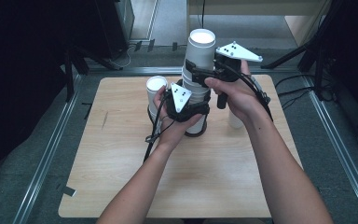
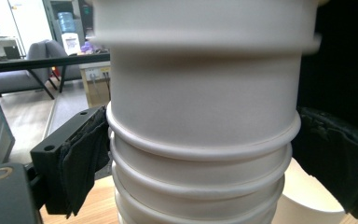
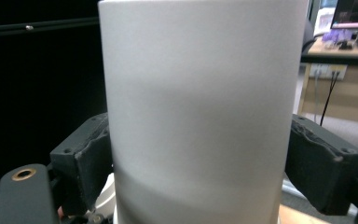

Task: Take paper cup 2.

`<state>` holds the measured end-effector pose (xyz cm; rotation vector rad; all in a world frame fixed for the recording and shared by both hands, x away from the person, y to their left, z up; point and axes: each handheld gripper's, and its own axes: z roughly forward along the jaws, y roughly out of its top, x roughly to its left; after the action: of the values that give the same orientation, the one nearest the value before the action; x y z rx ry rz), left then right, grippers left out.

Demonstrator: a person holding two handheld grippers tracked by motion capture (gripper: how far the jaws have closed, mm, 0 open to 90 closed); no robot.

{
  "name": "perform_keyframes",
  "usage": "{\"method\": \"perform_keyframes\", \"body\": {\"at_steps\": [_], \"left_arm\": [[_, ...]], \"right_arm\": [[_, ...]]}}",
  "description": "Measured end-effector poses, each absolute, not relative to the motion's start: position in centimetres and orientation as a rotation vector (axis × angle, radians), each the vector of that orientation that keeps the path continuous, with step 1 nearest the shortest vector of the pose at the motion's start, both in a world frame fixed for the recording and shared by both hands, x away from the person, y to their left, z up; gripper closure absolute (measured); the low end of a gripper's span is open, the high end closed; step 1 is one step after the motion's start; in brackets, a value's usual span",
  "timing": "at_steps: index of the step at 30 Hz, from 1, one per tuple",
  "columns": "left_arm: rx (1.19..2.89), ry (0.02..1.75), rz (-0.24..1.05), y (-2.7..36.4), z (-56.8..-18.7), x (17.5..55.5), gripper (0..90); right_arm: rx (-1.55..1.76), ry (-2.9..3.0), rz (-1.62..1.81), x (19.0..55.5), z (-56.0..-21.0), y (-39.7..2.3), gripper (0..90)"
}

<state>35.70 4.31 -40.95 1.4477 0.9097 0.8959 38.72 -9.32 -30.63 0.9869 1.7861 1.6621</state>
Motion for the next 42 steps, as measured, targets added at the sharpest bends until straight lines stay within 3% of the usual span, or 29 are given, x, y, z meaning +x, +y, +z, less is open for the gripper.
{"method": "perform_keyframes", "body": {"at_steps": [27,42], "left_arm": [[1.391,0.907,0.833,4.8,-39.4,35.7,6.3],[1.388,0.902,0.841,4.8,-39.5,35.6,8.0]], "right_arm": [[1.019,1.891,1.619,38.7,-31.9,-9.6,11.4],[0.96,1.797,1.654,38.3,-31.2,-9.7,16.7]]}}
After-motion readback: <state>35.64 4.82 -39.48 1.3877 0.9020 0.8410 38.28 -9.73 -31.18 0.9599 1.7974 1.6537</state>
